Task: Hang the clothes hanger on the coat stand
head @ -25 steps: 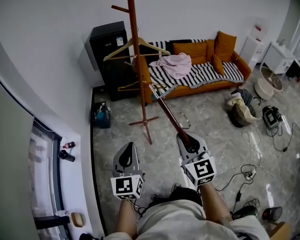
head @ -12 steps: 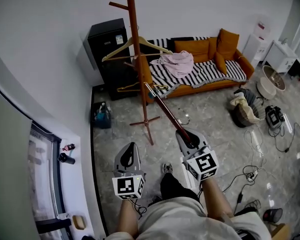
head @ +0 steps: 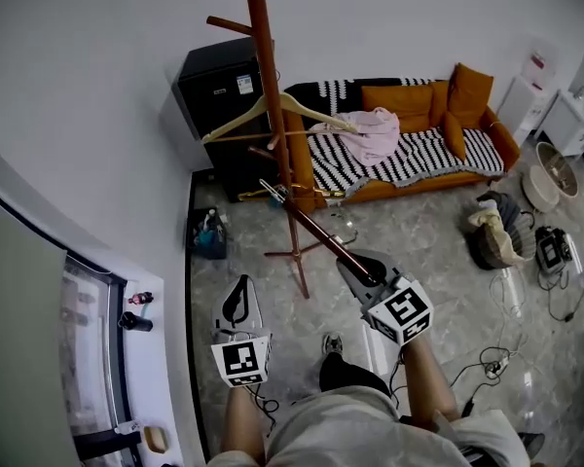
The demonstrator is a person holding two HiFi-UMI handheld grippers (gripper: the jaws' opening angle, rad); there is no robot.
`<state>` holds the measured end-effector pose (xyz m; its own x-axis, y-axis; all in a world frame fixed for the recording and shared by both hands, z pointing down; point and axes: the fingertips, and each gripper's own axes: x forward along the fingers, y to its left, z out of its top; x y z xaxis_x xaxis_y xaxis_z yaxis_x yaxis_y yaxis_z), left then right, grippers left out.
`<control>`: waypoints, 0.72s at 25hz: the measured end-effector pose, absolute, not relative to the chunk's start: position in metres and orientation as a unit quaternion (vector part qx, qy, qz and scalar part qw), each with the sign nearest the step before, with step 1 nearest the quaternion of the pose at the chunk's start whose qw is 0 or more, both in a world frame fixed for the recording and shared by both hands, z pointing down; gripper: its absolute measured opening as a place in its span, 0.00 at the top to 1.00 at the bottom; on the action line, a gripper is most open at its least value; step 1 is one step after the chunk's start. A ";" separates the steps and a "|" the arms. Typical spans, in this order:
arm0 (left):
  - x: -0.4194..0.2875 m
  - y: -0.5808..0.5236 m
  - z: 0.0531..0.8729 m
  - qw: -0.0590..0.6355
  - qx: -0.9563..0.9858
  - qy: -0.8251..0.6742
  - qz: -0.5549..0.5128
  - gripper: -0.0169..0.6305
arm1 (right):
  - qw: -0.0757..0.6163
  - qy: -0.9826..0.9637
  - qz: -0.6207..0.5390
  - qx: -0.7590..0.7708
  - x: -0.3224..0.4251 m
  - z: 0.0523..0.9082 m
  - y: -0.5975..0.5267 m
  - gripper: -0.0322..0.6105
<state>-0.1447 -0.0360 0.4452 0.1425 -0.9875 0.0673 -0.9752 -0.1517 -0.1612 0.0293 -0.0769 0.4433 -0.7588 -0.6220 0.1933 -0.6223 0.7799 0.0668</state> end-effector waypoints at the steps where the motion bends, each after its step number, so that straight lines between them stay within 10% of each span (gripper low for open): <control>1: -0.145 -0.047 0.439 0.057 -0.751 0.652 -0.090 0.96 | 0.107 -0.941 0.002 0.321 0.028 0.444 -0.087 0.87; 18: -0.127 -0.180 0.418 0.363 -0.606 0.586 -0.397 0.96 | 0.183 -0.966 0.020 0.181 0.011 0.449 -0.199 0.87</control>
<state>-0.1269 -0.1801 0.4178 -0.0012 -0.9984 0.0561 -0.4220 -0.0504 -0.9052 0.0112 -0.1986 0.4489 -0.8675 -0.3421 0.3611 -0.3568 0.9338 0.0275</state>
